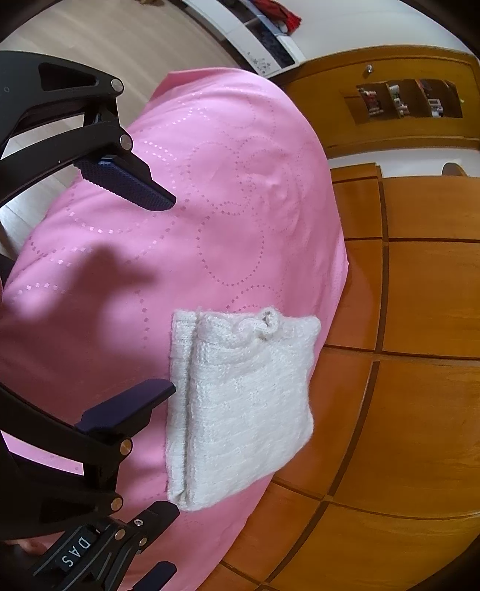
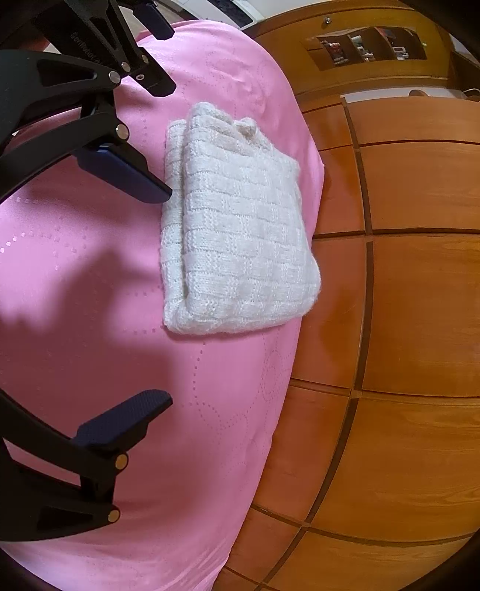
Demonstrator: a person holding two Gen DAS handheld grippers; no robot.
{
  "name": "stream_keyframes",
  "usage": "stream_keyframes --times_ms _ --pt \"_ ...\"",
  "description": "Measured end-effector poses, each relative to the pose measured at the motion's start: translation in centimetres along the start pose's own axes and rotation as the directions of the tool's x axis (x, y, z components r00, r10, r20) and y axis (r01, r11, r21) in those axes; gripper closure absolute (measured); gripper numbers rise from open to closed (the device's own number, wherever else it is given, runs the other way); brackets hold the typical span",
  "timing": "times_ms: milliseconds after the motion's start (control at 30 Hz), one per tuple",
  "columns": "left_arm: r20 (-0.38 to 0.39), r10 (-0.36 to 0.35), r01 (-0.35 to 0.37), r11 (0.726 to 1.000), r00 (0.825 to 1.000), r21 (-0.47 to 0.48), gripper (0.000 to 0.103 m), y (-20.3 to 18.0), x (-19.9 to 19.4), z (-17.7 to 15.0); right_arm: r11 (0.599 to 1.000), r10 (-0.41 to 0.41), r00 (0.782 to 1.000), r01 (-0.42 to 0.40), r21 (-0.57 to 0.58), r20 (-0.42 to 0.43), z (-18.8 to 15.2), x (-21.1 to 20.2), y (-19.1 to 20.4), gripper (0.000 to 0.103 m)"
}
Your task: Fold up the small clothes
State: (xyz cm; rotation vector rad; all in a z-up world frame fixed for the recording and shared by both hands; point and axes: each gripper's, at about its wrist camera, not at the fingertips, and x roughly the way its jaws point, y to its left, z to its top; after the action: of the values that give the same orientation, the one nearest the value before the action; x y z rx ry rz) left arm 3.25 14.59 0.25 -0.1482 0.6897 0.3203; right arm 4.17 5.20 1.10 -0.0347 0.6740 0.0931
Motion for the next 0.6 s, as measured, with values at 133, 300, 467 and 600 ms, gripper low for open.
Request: stream_keyframes --times_ms 133,300,467,600 --pt "0.009 -0.002 0.002 1.0 1.0 0.007 0.008 -0.16 -0.29 0.05 1.0 0.001 1.0 -0.001 0.007 0.012 0.05 -0.14 0.02 0.002" --pt "0.014 -0.008 0.008 1.0 1.0 0.005 0.008 -0.21 -0.58 -0.11 1.0 0.001 1.0 -0.001 0.005 0.008 0.03 -0.08 0.19 0.002" --pt "0.013 -0.01 0.01 1.0 1.0 0.005 0.008 -0.15 -0.59 -0.12 1.0 0.001 1.0 -0.001 0.0 0.003 0.01 -0.13 0.39 0.002" --pt "0.014 -0.005 0.005 1.0 1.0 0.006 0.008 -0.27 -0.86 -0.19 1.0 0.003 1.0 -0.003 0.006 -0.003 -0.04 -0.05 0.35 0.002"
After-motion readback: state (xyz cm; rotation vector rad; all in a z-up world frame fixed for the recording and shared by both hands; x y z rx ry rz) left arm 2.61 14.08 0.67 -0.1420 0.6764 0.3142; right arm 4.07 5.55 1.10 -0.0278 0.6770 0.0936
